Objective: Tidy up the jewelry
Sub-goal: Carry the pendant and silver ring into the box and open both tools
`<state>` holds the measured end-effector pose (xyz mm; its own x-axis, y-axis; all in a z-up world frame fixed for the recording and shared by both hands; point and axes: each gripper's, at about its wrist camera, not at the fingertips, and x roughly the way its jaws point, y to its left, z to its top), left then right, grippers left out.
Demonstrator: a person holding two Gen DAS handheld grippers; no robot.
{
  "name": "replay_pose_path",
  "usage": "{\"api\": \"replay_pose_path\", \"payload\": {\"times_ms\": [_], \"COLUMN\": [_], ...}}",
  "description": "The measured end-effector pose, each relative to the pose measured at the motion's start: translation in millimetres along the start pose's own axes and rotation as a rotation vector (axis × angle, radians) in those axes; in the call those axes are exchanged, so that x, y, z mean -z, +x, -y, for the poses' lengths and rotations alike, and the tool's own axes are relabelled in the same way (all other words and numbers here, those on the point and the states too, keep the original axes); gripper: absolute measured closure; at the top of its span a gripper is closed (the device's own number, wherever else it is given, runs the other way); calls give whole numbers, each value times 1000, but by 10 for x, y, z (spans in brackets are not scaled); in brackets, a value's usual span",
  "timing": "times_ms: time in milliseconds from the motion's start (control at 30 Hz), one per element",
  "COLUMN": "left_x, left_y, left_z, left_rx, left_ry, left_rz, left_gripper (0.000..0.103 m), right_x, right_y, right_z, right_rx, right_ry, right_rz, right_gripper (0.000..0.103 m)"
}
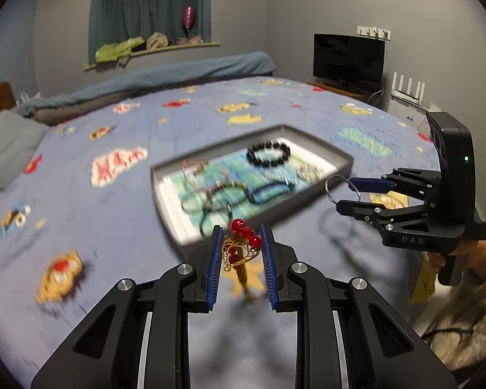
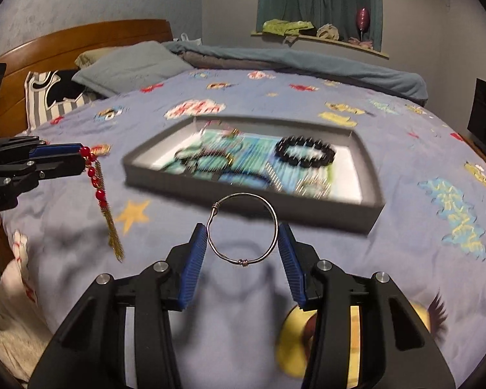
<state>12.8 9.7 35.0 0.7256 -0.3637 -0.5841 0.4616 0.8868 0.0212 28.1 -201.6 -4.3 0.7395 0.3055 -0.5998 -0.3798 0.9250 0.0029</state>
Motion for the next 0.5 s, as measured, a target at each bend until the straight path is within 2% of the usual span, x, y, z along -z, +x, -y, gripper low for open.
{"api": "replay_pose_path", "payload": {"times_ms": [133,267,500], "left_x": [-337,-664,-934], "left_y": [72,325,860], "left_z": [-77,-129,-61], "left_rx": [-4,22,25], "left_ry": [18,4,16], "left_rz": [24,18,-18], "left_gripper": [78,78,79], "right_x": [-239,-468,-632], "right_y": [82,283,632], "right_z": [202,451,684], "right_rx": [28,37,60], "right_ry": [18,72,110], "right_rz": [11,-10,-58], "right_gripper": [57,57,57]}}
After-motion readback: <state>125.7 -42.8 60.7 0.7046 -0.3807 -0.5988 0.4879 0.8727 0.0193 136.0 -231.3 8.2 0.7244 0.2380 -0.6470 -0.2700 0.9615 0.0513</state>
